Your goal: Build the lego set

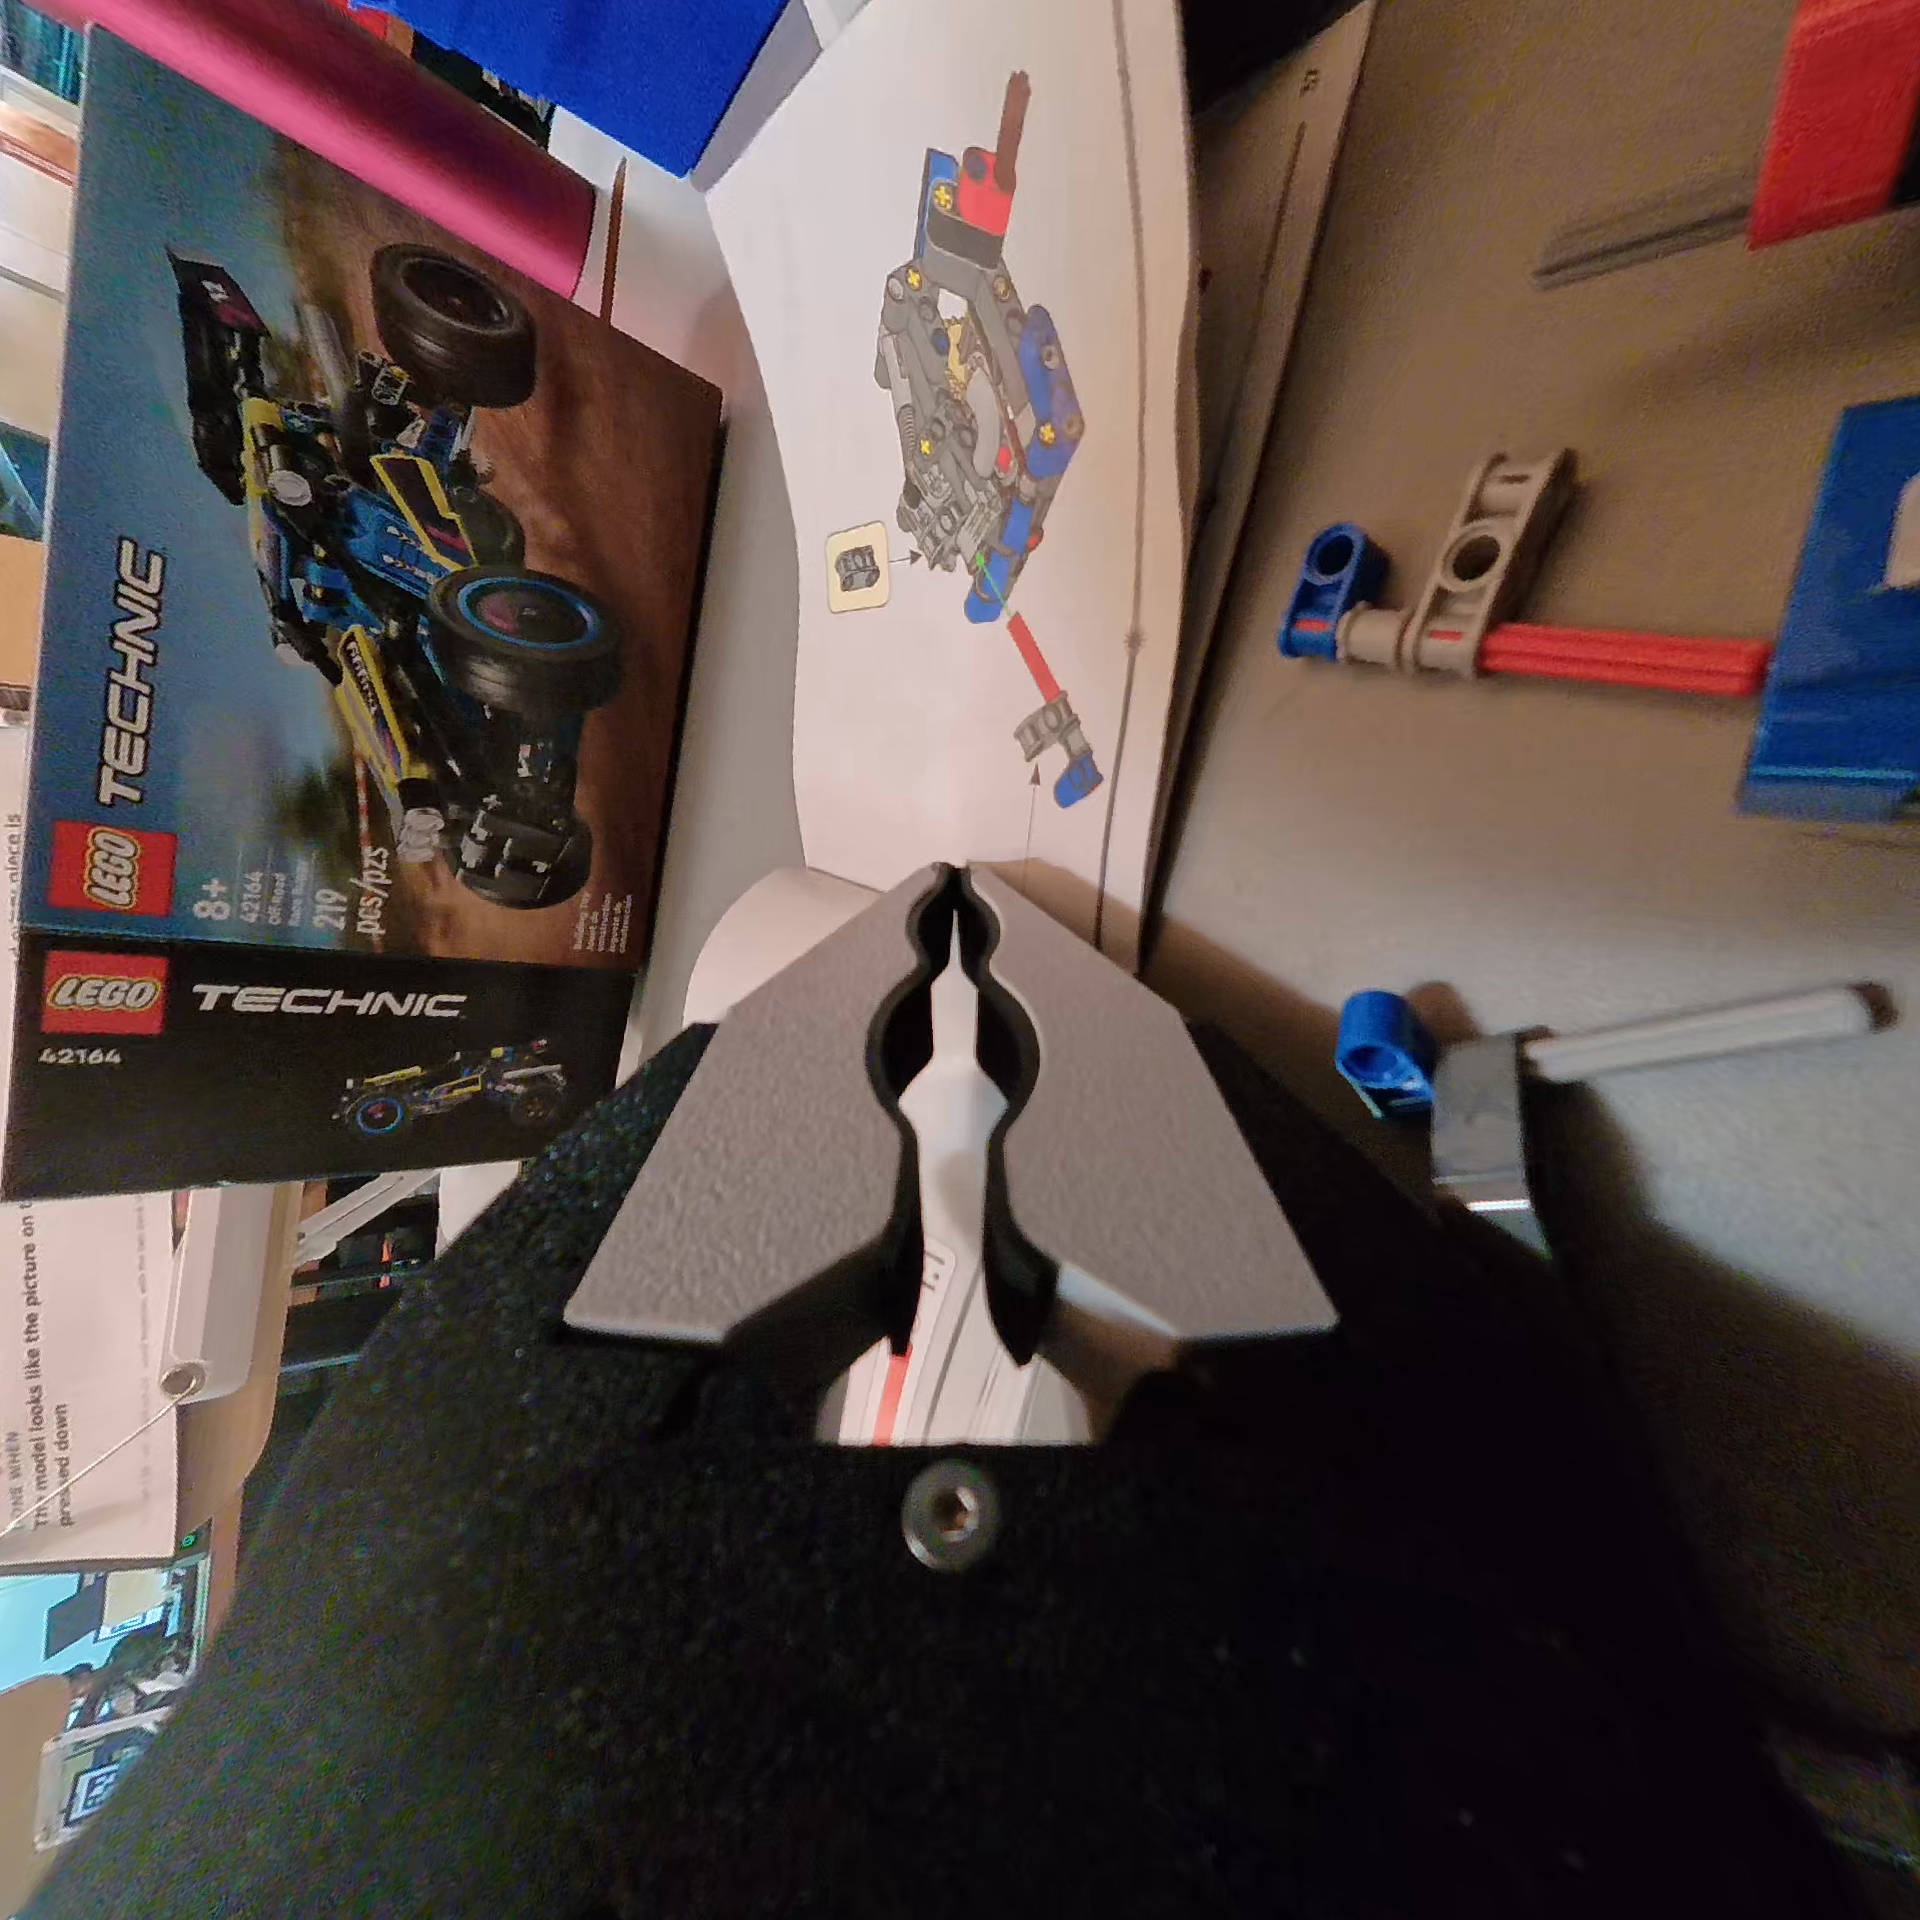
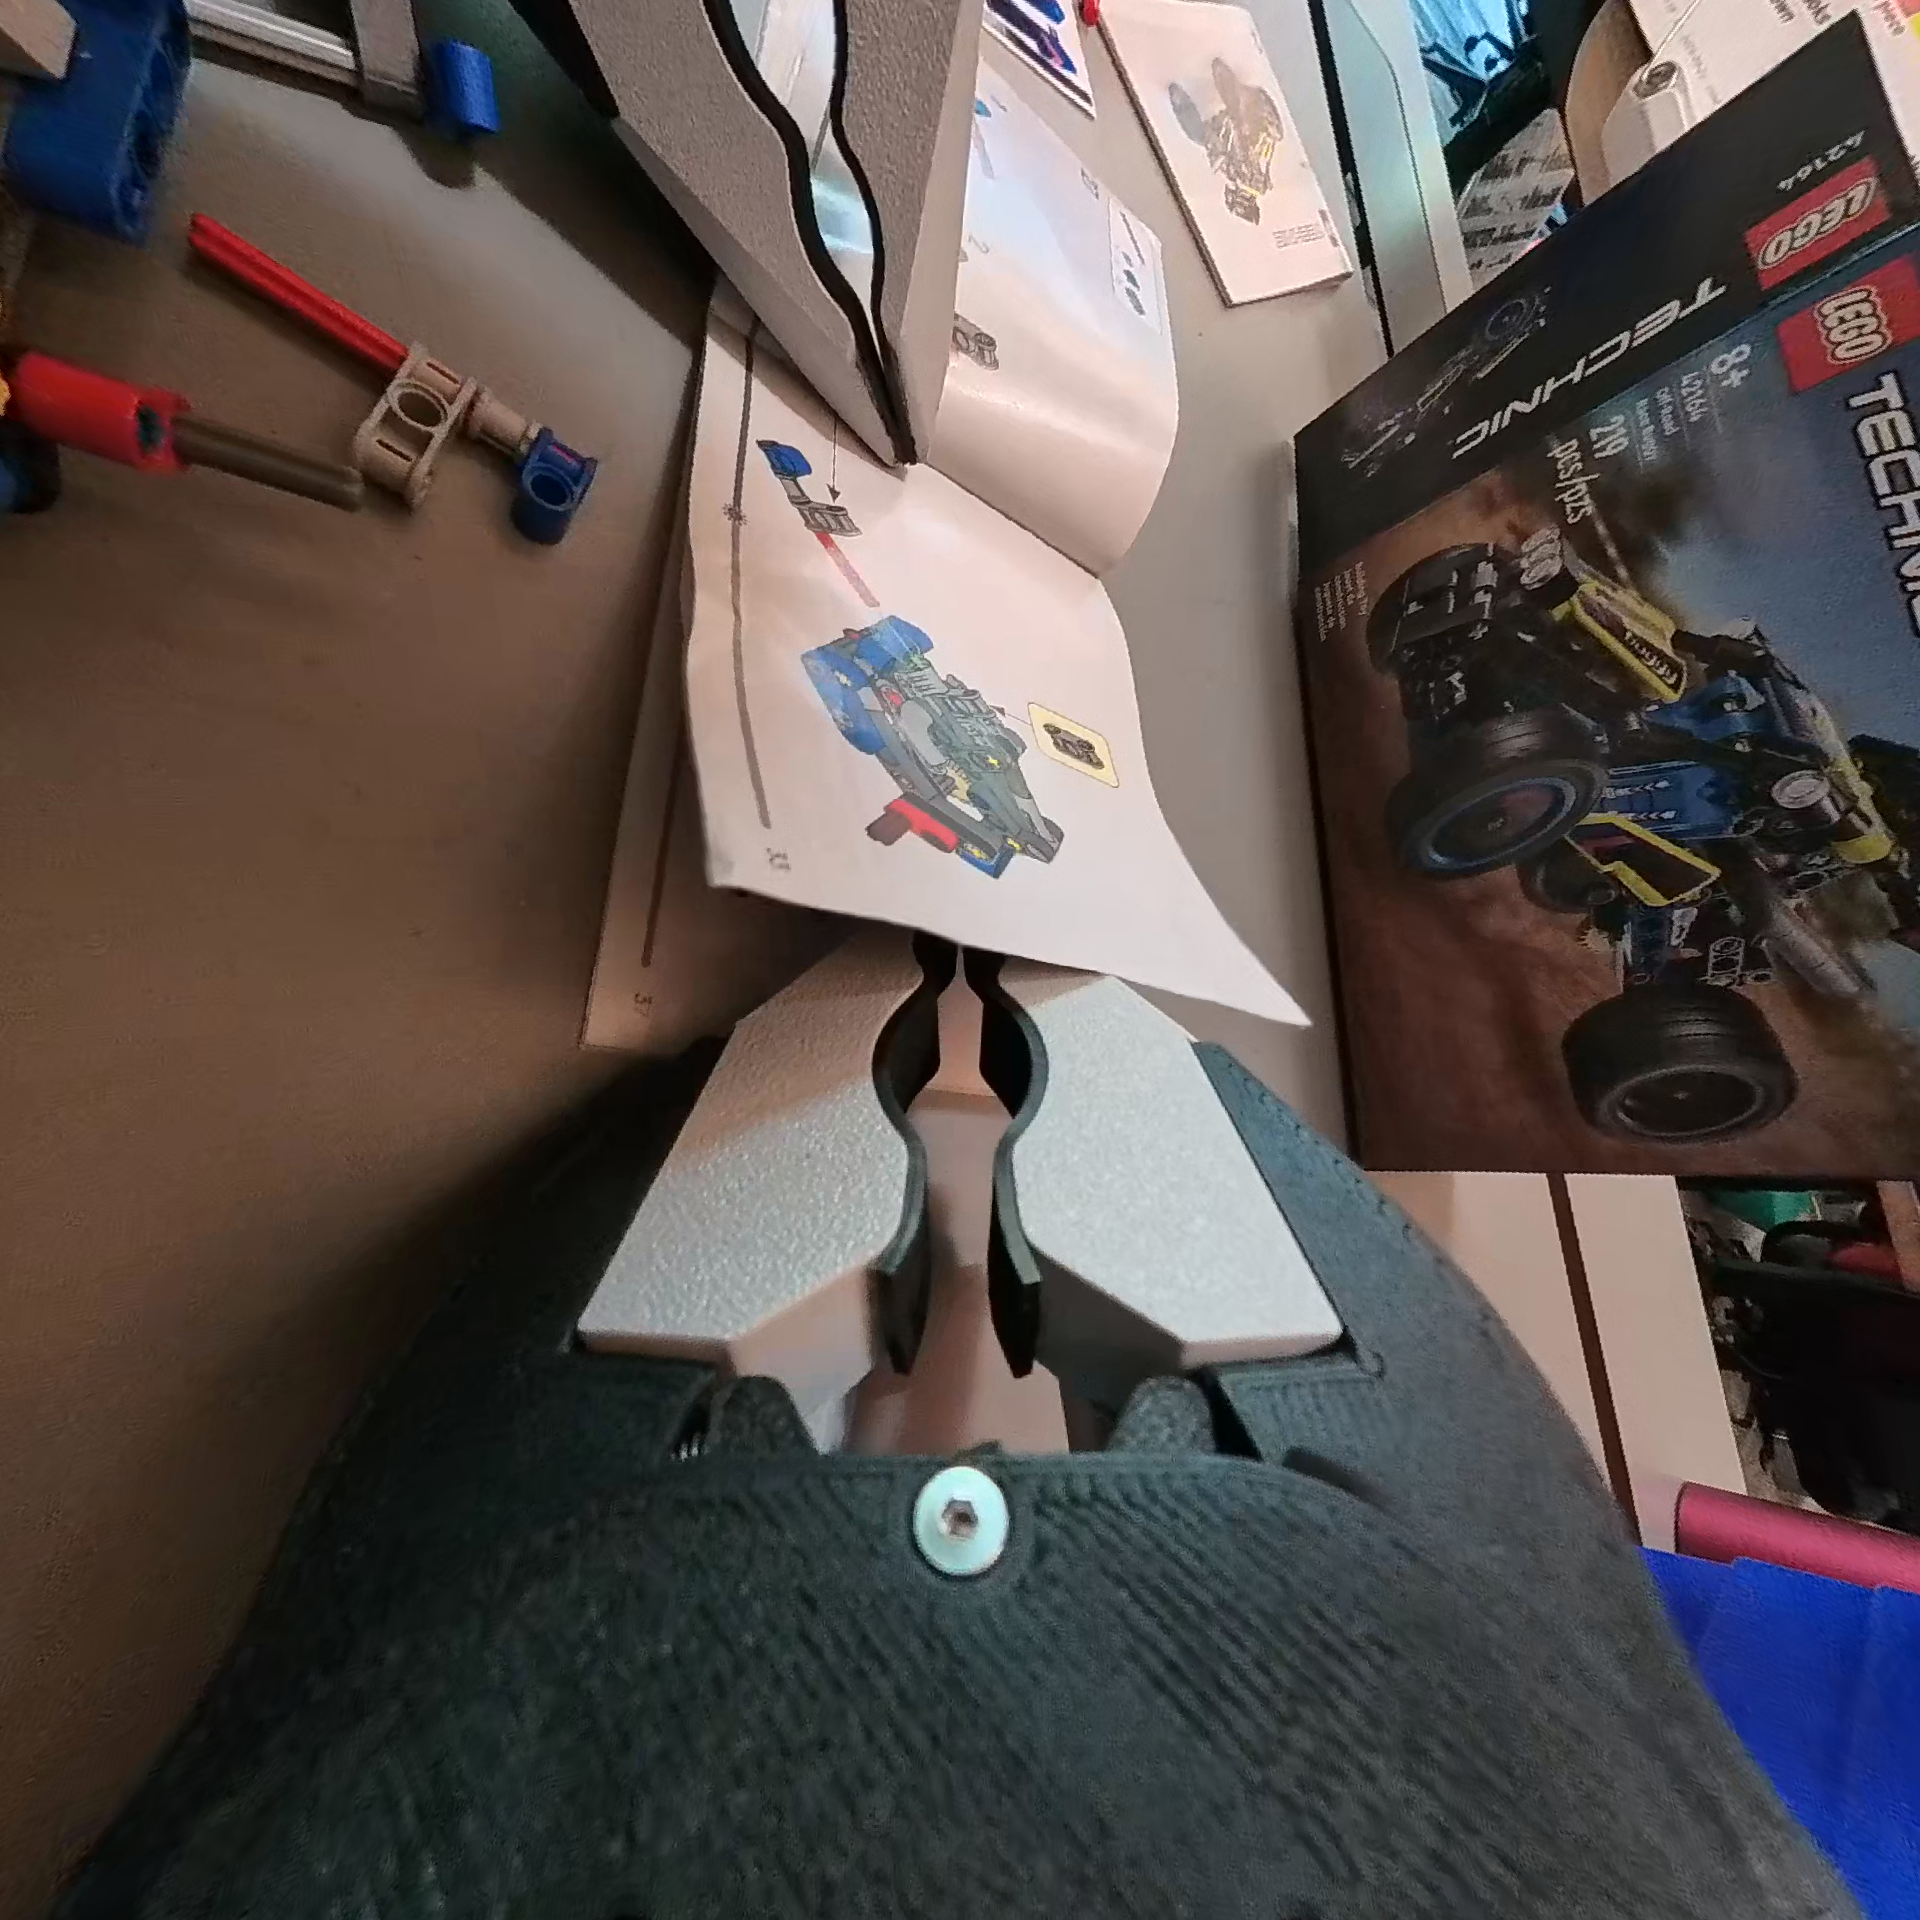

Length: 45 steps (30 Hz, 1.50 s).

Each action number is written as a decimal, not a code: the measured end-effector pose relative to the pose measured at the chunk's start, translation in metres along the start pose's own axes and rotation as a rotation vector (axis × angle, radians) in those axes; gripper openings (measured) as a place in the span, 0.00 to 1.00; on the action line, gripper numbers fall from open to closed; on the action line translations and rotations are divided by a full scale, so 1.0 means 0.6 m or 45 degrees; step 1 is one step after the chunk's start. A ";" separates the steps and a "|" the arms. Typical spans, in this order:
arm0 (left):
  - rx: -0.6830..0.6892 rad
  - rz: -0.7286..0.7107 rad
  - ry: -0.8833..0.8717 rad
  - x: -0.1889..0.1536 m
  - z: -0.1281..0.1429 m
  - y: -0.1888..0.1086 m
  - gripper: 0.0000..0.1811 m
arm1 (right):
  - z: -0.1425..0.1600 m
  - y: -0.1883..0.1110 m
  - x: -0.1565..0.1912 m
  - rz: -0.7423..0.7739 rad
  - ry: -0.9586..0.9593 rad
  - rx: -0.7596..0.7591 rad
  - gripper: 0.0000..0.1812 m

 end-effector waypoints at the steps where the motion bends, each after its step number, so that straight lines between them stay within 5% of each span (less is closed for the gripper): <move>1: 0.000 0.000 0.000 0.000 0.000 0.000 0.00 | 0.000 0.000 0.000 0.000 -0.003 0.002 0.00; 21: -0.020 0.017 -0.094 0.006 0.007 -0.003 0.00 | 0.001 -0.001 -0.002 -0.007 0.029 -0.008 0.00; 26: -0.097 -0.059 -0.258 0.049 0.021 -0.052 0.00 | -0.001 0.001 0.001 0.002 -0.014 0.019 0.00; 35: -0.542 0.396 -0.431 0.037 -0.015 -0.156 0.07 | -0.001 0.000 0.001 -0.009 -0.024 0.006 0.00; 45: -0.448 0.552 -0.416 -0.037 -0.063 -0.164 0.09 | -0.001 0.000 0.002 0.001 -0.027 0.010 0.00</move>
Point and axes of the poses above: each gripper's, where its closed fingertips meet, y out along the fingers, z out of its underside, x = y × z across the jaws, the point moved 10 cm from there along -y, back along the fingers, and after that the axes turned 12 degrees about y, right-handed, at the moved point
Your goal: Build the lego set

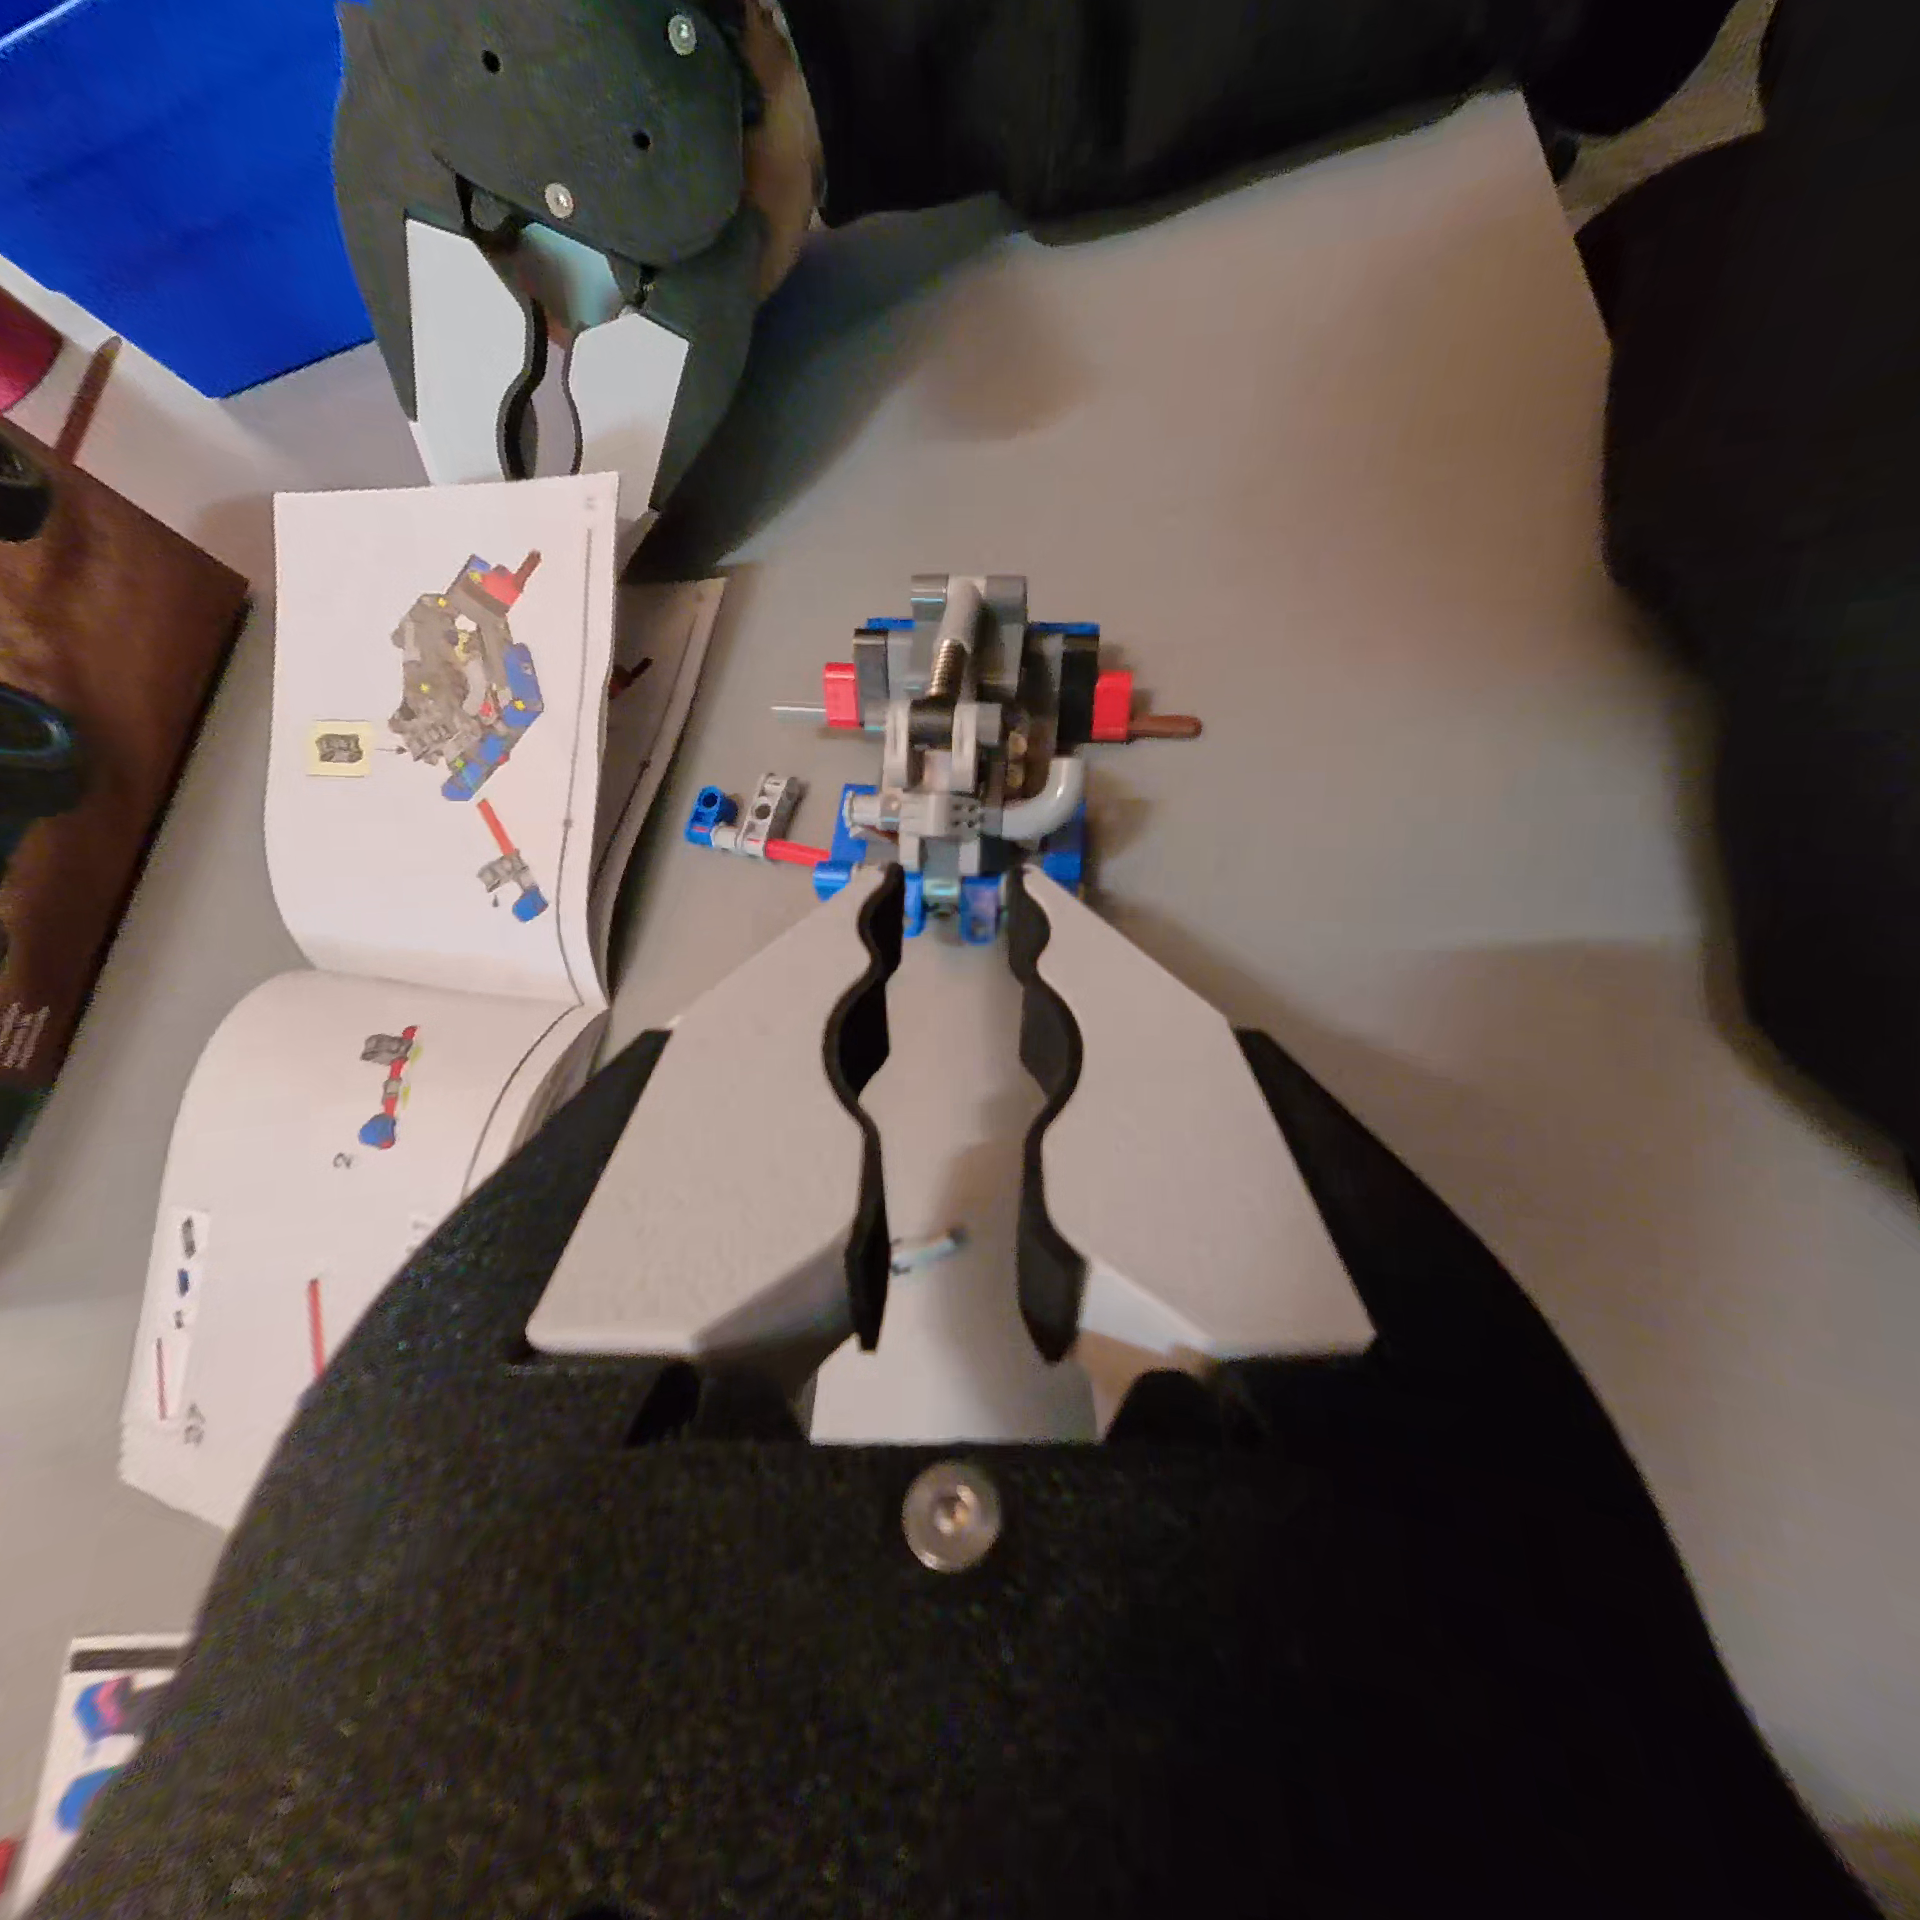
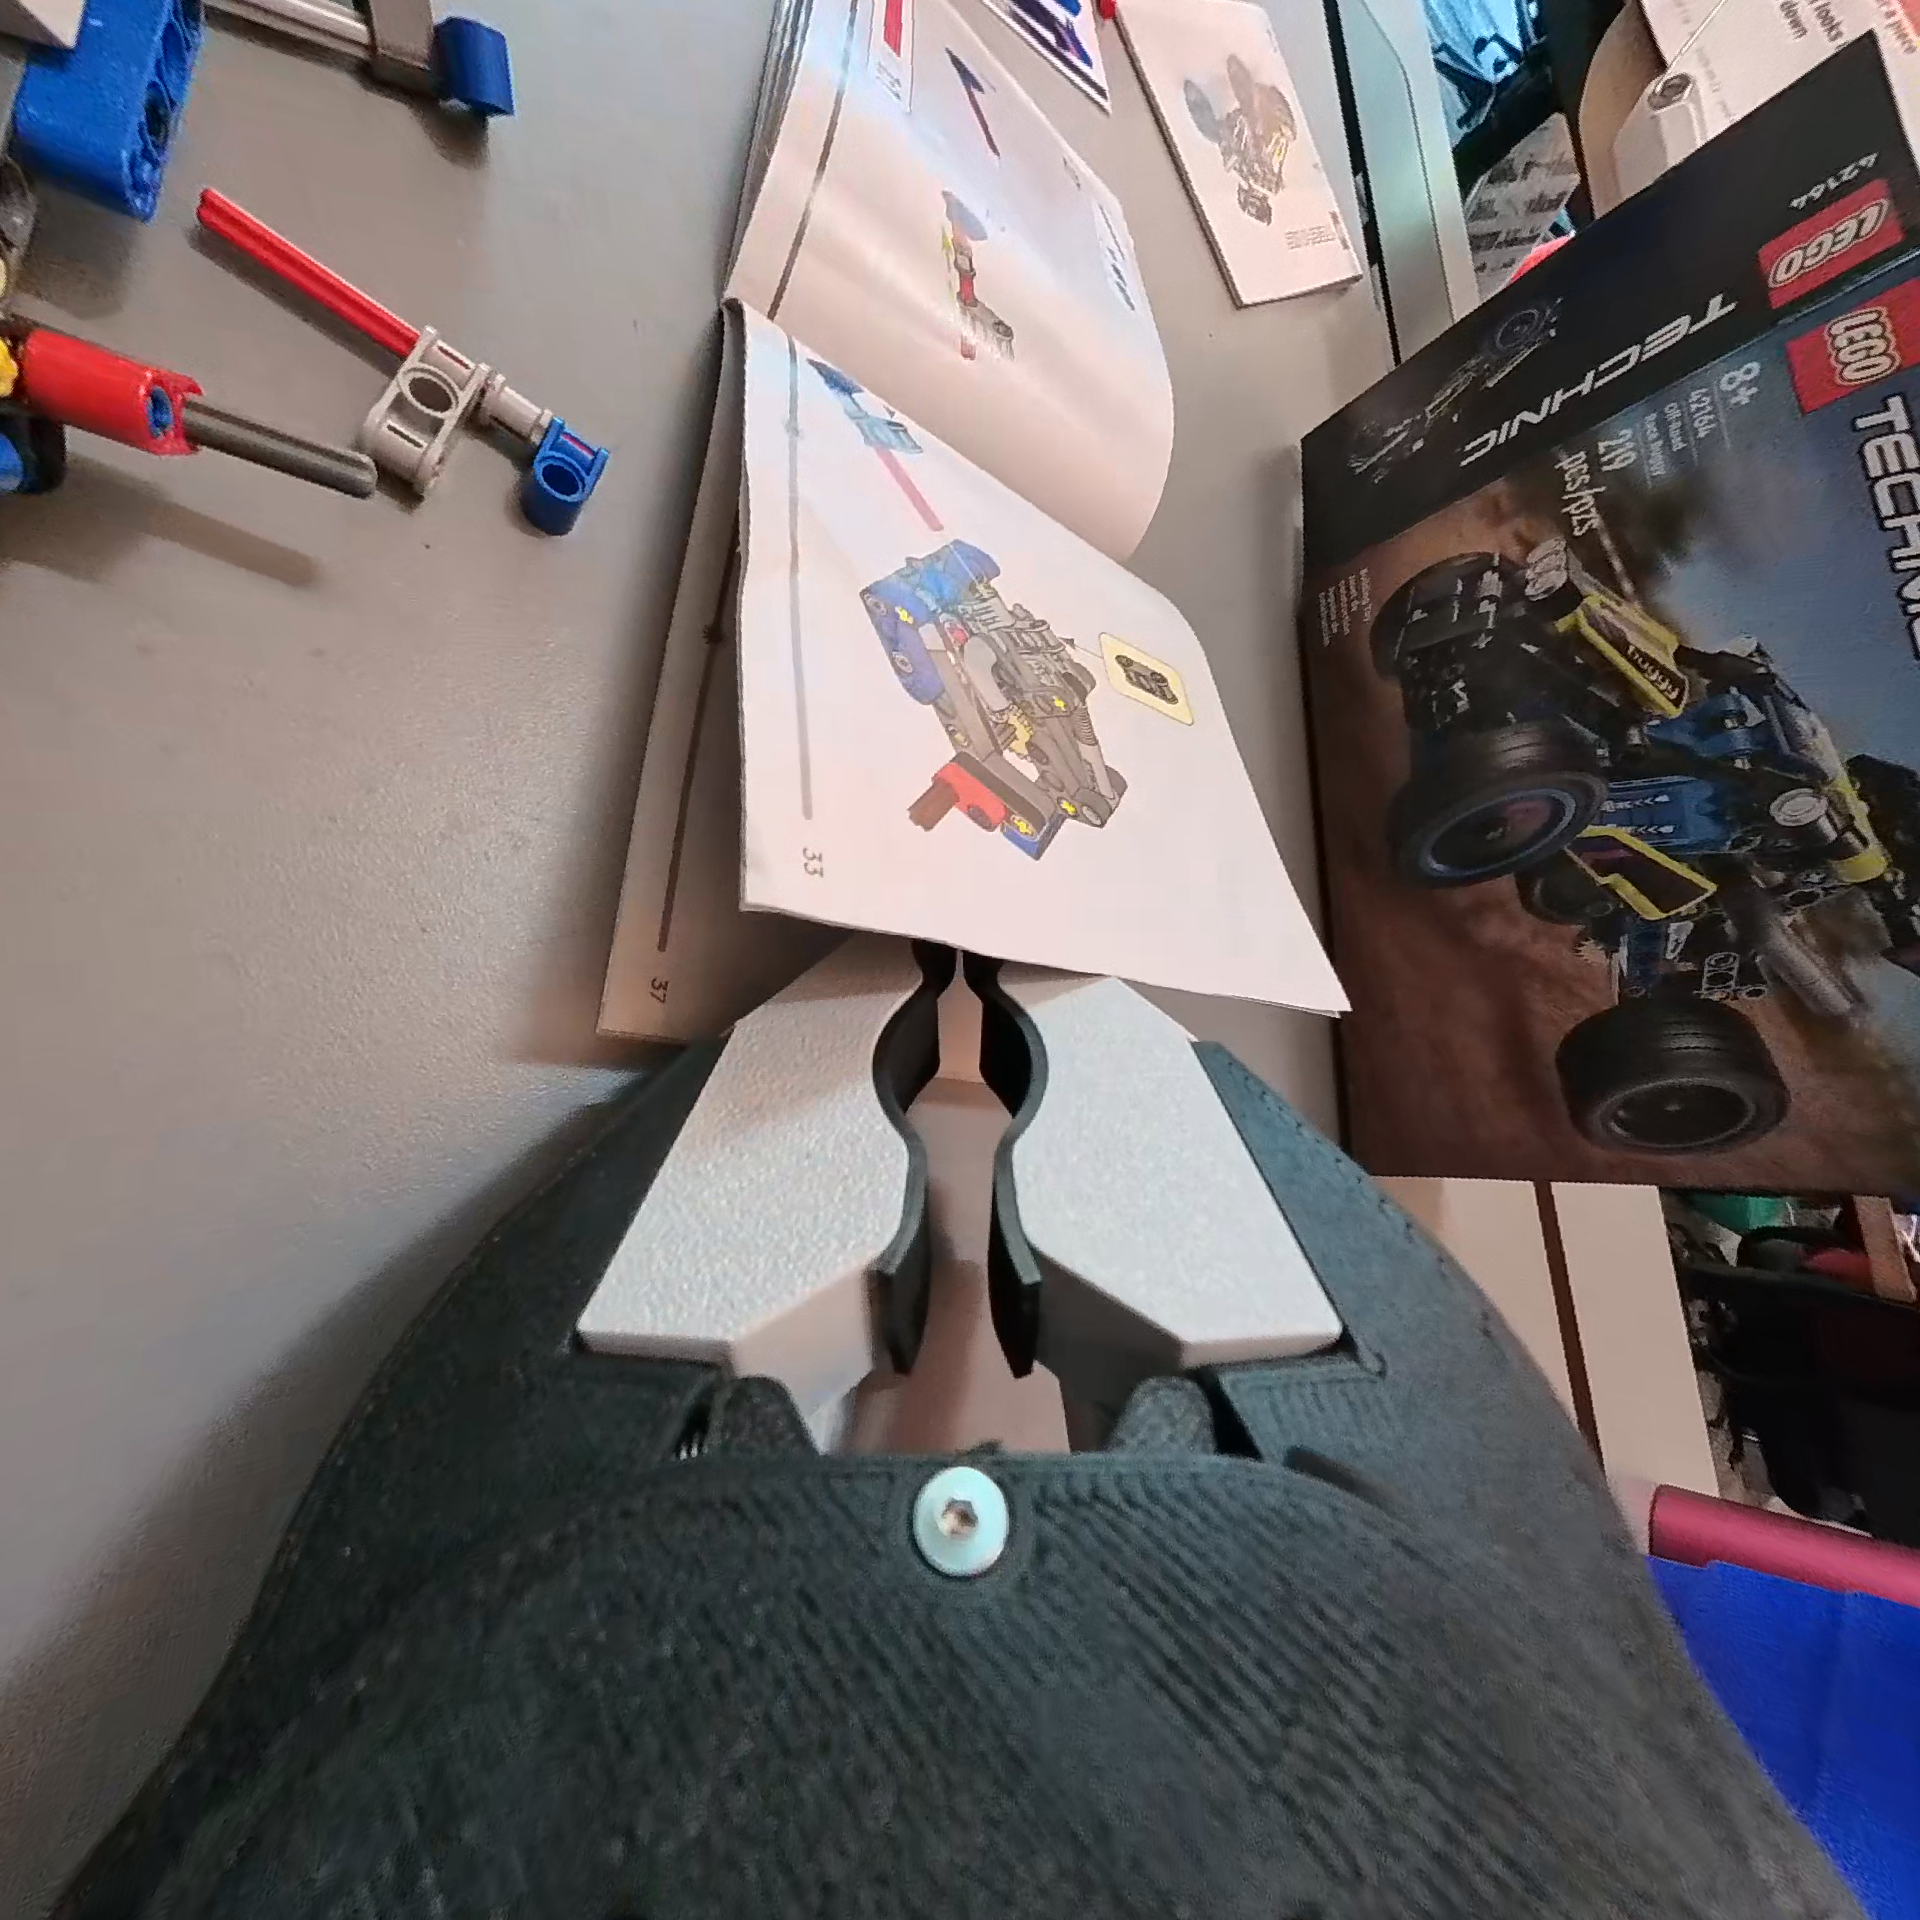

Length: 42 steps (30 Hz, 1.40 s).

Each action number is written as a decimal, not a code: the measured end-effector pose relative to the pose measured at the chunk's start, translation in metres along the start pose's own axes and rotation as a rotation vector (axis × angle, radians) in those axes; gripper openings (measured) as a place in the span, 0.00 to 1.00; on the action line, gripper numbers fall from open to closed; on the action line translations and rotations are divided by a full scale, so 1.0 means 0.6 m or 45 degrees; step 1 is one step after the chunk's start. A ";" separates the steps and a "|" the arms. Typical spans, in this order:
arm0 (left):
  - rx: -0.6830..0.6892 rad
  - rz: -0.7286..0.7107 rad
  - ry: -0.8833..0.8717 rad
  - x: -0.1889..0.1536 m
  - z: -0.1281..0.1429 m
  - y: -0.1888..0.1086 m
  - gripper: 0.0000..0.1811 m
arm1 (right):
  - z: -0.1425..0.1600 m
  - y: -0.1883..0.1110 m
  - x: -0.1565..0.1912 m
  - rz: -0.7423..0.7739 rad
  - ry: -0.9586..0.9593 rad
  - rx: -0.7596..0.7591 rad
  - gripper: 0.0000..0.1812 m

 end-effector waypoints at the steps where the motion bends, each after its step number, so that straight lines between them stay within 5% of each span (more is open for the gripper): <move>1: -0.017 -0.005 -0.014 -0.002 -0.003 0.003 0.09 | 0.000 0.000 0.000 0.002 0.000 0.000 0.00; 21: -0.011 -0.238 -0.231 -0.036 -0.050 0.052 0.07 | 0.000 0.000 0.001 0.010 -0.014 0.009 0.00; 33: 0.096 -0.662 -0.463 0.064 0.050 -0.115 0.04 | 0.000 0.001 0.000 0.005 -0.001 0.008 0.00; 37: 0.009 -0.458 -0.514 0.062 0.031 -0.075 0.03 | 0.001 0.001 0.000 0.005 0.005 0.007 0.00; 42: 0.107 -0.240 -0.495 0.049 0.002 0.019 0.06 | 0.001 0.000 0.000 0.008 0.010 0.005 0.00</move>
Point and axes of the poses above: each gripper's, where its closed fingertips meet, y out along the fingers, z out of its underside, x = y × z across the jaws, the point moved 10 cm from there along -y, back along the fingers, and after that the axes turned 12 degrees about y, right-handed, at the moved point
